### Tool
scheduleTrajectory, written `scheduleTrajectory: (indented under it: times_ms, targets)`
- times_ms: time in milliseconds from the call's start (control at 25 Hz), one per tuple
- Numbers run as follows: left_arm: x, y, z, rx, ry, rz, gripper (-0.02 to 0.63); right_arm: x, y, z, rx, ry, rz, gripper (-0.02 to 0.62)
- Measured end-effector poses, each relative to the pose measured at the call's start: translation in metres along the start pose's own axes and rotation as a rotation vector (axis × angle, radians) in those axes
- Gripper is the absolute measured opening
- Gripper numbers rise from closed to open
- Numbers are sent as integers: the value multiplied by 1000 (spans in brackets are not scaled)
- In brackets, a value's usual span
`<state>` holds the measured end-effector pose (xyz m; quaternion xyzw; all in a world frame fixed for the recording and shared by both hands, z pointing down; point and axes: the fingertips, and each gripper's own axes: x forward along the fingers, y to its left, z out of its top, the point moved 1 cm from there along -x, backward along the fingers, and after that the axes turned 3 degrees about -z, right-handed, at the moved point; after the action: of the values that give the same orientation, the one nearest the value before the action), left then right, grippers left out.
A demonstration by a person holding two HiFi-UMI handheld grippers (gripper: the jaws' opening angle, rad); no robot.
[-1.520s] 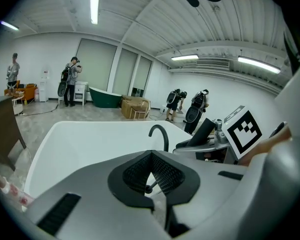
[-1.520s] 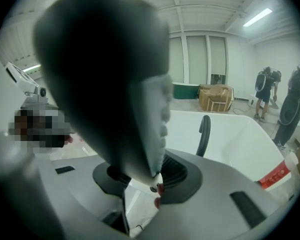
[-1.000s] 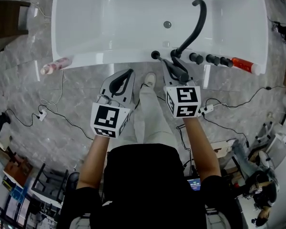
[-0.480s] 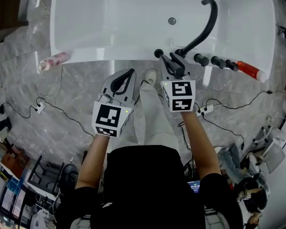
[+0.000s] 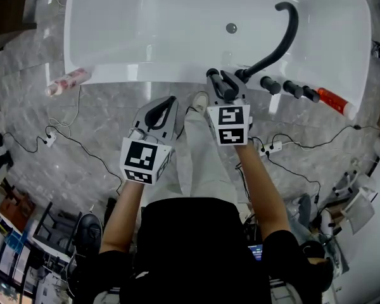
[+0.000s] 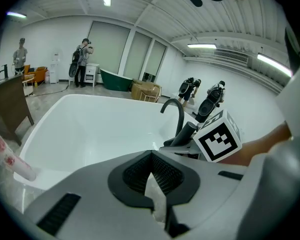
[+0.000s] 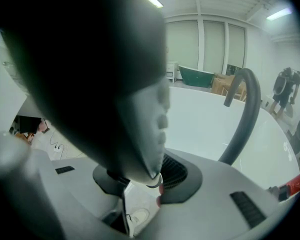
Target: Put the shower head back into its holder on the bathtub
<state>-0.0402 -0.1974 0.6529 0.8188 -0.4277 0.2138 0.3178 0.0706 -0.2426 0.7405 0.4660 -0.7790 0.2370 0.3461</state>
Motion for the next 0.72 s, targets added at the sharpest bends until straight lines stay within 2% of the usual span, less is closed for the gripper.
scheduleTrajectory:
  times_ms: [200,720]
  targets:
    - [4,5,0,-1,-6,20,11,13,1,-7,-49,18,13,138]
    - [13,11,2,13,2,22,11,29,0,-18,-74,52,10,138]
